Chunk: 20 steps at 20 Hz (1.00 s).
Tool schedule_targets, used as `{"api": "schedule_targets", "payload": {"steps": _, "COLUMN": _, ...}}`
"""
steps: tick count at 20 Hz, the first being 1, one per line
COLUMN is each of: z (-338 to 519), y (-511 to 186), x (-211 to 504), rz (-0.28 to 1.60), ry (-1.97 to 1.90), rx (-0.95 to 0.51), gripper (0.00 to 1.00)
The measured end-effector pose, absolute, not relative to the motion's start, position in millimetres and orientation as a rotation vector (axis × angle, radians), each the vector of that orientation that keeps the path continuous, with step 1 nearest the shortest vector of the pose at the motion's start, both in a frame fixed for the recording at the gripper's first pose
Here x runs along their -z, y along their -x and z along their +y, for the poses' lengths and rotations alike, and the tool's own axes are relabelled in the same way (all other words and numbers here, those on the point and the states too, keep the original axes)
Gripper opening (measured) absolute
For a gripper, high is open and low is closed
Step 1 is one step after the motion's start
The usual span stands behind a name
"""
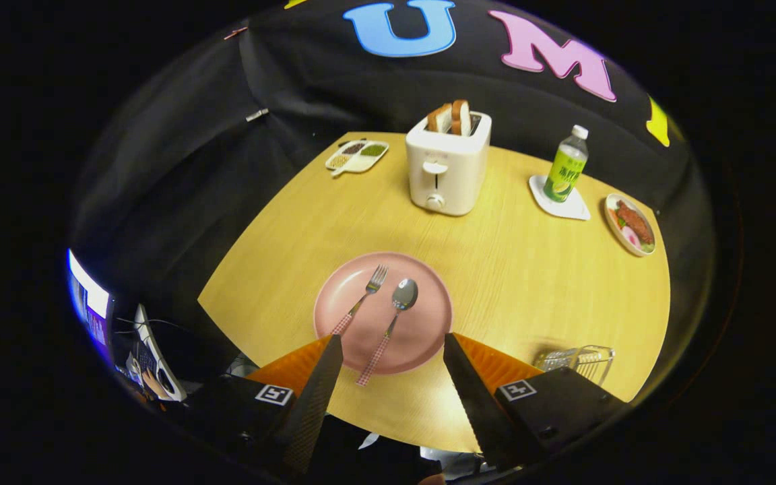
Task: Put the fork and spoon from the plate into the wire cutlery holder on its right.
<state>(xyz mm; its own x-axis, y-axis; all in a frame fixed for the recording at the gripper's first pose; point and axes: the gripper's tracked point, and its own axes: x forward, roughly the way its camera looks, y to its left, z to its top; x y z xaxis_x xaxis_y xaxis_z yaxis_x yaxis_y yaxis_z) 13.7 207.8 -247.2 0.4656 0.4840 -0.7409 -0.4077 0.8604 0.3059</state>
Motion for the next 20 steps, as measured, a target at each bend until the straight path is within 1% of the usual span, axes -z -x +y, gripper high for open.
{"api": "schedule_targets", "payload": {"steps": 5, "z": 239.9, "y": -16.5, "x": 300.7, "rz": 1.080, "ry": -0.080, "rx": -0.550, "gripper": 0.90}}
{"api": "schedule_targets", "payload": {"steps": 6, "z": 242.2, "y": -16.5, "x": 314.9, "rz": 1.106, "ry": -0.065, "rx": -0.534, "gripper": 0.82}}
{"api": "schedule_targets", "payload": {"steps": 7, "z": 243.0, "y": -14.4, "x": 325.7, "rz": 1.144, "ry": -0.046, "rx": -0.525, "gripper": 0.79}}
{"api": "schedule_targets", "payload": {"steps": 8, "z": 246.0, "y": -12.2, "x": 338.6, "rz": 1.175, "ry": -0.032, "rx": -0.517, "gripper": 0.78}}
{"api": "schedule_targets", "payload": {"steps": 11, "z": 250.1, "y": -9.1, "x": 361.9, "rz": 1.233, "ry": -0.002, "rx": -0.486, "gripper": 0.69}}
{"api": "schedule_targets", "payload": {"steps": 13, "z": 253.2, "y": -5.0, "x": 371.2, "rz": 1.277, "ry": -0.011, "rx": -0.466, "gripper": 0.57}}
{"api": "schedule_targets", "payload": {"steps": 16, "z": 257.5, "y": -6.2, "x": 375.6, "rz": 1.303, "ry": -0.070, "rx": -0.440, "gripper": 0.20}}
{"api": "schedule_targets", "payload": {"steps": 17, "z": 255.6, "y": -6.2, "x": 371.6, "rz": 1.300, "ry": -0.076, "rx": -0.442, "gripper": 0.13}}
{"api": "schedule_targets", "payload": {"steps": 18, "z": 255.6, "y": -8.2, "x": 368.2, "rz": 1.284, "ry": -0.078, "rx": -0.447, "gripper": 0.10}}
{"api": "schedule_targets", "payload": {"steps": 20, "z": 254.9, "y": -9.7, "x": 359.6, "rz": 1.267, "ry": -0.117, "rx": -0.456, "gripper": 0.10}}
